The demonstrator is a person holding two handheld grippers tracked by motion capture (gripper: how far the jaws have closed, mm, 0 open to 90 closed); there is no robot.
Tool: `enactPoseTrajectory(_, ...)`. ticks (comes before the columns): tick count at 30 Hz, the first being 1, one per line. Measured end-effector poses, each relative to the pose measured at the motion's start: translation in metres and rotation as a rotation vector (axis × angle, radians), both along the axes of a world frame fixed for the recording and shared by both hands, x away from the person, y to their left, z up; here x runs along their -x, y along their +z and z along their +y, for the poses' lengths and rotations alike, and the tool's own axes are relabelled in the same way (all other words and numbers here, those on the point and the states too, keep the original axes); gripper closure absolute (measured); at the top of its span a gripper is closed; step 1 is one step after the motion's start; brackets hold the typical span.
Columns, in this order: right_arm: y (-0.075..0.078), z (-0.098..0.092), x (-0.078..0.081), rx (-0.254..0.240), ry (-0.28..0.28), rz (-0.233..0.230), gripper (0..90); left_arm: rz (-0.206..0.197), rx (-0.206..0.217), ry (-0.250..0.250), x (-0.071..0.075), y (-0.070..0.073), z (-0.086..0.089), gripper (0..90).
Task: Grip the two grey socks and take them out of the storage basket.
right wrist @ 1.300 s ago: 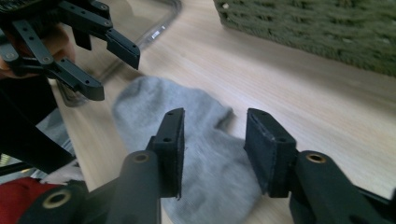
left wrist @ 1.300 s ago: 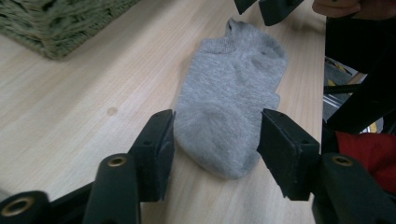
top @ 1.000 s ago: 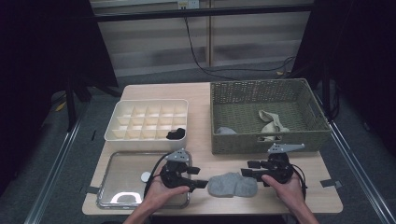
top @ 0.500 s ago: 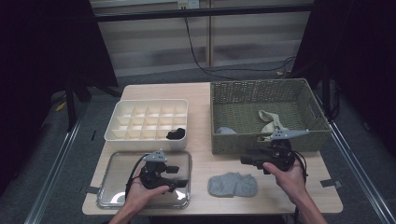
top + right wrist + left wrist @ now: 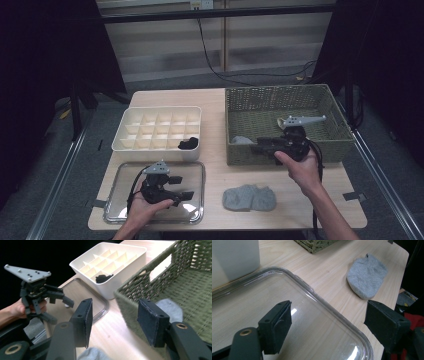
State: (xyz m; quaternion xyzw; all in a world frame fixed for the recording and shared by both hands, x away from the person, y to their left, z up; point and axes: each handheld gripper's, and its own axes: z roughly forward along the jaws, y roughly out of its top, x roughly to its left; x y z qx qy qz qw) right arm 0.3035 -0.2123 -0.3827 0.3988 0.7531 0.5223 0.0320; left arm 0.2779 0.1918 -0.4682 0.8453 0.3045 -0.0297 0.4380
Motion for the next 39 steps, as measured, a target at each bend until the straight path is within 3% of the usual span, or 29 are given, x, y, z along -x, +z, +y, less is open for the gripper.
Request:
enactPoseTrajectory(6, 0.008, 0.002, -0.024, 0.054, 0.003, 0.029, 49.7, -0.006, -0.006, 0.000, 0.000, 0.000, 0.000, 19.7)
enactPoseTrajectory(12, 0.006, 0.002, -0.049, 0.111, 0.005, 0.068, 51.7, -0.005, -0.010, -0.004, 0.000, 0.000, 0.000, 19.7)
enactPoseTrajectory(15, 0.007, 0.002, -0.070, 0.169, -0.003, 0.094, 49.8, -0.024, -0.012, -0.008, 0.001, 0.002, 0.000, 19.7)
enactPoseTrajectory(21, 0.010, 0.009, -0.093, 0.200, 0.012, 0.122, 49.0, -0.022, 0.001, -0.003, 0.000, 0.003, 0.001, 19.7)
enactPoseTrajectory(23, 0.006, 0.015, -0.107, 0.239, 0.034, 0.143, 47.0, -0.021, 0.010, 0.006, -0.001, 0.002, 0.002, 19.7)
enactPoseTrajectory(25, 0.005, 0.017, -0.112, 0.251, 0.030, 0.151, 45.9, -0.021, 0.010, 0.010, -0.002, 0.003, 0.003, 19.7)
enactPoseTrajectory(28, -0.004, 0.019, -0.128, 0.280, 0.037, 0.204, 44.0, -0.021, 0.012, 0.014, -0.003, 0.002, 0.004, 19.7)
enactPoseTrajectory(39, -0.033, 0.023, -0.162, 0.306, 0.036, 0.288, 40.7, -0.025, 0.007, 0.020, -0.003, 0.002, 0.002, 19.7)
